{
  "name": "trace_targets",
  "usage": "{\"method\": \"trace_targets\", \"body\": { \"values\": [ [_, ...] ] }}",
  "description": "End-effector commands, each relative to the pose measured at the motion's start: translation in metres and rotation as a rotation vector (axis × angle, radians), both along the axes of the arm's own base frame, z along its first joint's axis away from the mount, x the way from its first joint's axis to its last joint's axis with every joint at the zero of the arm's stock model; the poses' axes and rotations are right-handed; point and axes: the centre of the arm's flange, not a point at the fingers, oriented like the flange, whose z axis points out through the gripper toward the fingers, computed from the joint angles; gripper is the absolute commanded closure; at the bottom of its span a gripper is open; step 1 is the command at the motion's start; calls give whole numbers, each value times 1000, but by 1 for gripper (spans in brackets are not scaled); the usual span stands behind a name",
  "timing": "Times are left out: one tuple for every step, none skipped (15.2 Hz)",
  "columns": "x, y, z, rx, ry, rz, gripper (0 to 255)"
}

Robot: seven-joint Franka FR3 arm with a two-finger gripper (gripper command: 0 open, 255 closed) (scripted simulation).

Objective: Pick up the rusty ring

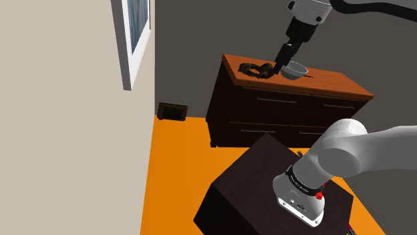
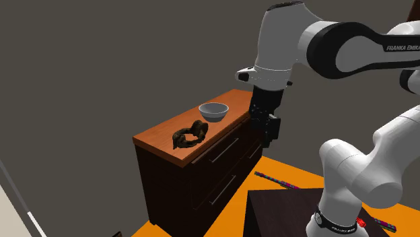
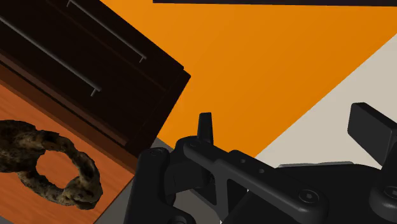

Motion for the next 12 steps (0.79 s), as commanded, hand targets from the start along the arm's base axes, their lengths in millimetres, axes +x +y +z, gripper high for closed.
{"method": "trace_targets", "body": {
  "values": [
    [0,0,0,0,0,0,0],
    [7,-11,-4,2,1,0,0],
    [13,-23,-7,5,2,1,0],
    [20,-34,-11,7,3,1,0],
    [26,-45,-15,10,3,2,0],
    [33,-57,-18,12,4,2,0],
    [39,-68,-22,15,5,2,0],
    [46,-79,-26,17,6,3,0],
    [52,-90,-30,19,7,3,0],
    [59,-102,-34,22,8,4,0],
    [65,-113,-37,24,8,4,0],
    [72,-124,-41,27,9,4,0]
  ]
}}
